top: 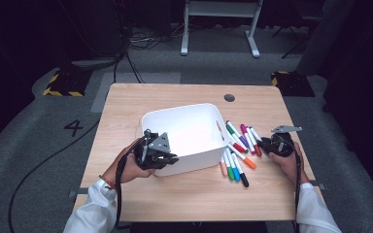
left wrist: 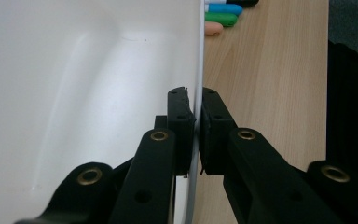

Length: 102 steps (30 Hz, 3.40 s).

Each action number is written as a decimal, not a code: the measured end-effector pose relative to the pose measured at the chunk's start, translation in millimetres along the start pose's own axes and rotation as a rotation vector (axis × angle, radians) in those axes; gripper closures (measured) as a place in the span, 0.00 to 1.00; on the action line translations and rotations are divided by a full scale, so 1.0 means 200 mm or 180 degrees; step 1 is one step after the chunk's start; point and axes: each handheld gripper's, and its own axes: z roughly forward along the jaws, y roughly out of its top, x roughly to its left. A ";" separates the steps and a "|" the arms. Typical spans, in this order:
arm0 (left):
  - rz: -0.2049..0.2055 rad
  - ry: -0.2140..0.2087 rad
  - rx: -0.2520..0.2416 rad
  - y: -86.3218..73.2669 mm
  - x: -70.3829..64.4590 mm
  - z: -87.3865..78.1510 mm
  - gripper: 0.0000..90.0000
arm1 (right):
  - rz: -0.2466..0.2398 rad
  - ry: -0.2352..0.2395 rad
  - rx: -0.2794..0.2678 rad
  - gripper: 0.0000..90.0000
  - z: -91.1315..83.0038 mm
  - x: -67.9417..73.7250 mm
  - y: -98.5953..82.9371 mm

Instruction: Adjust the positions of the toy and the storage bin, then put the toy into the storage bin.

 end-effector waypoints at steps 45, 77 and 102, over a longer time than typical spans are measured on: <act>-0.1865 0.1058 -0.0821 -0.24 0.29 -0.05 0.61 | 0.0043 -0.0141 0.0002 0.80 -0.11 0.01 -0.10; -0.1534 0.1205 -0.0497 -0.75 -0.09 0.07 0.18 | 0.0162 -0.0161 -0.0093 0.83 -0.12 -0.02 -0.11; -0.1527 0.1088 -0.0183 -0.77 -0.03 0.21 0.16 | 0.0216 -0.0047 -0.0258 0.83 -0.16 -0.06 -0.11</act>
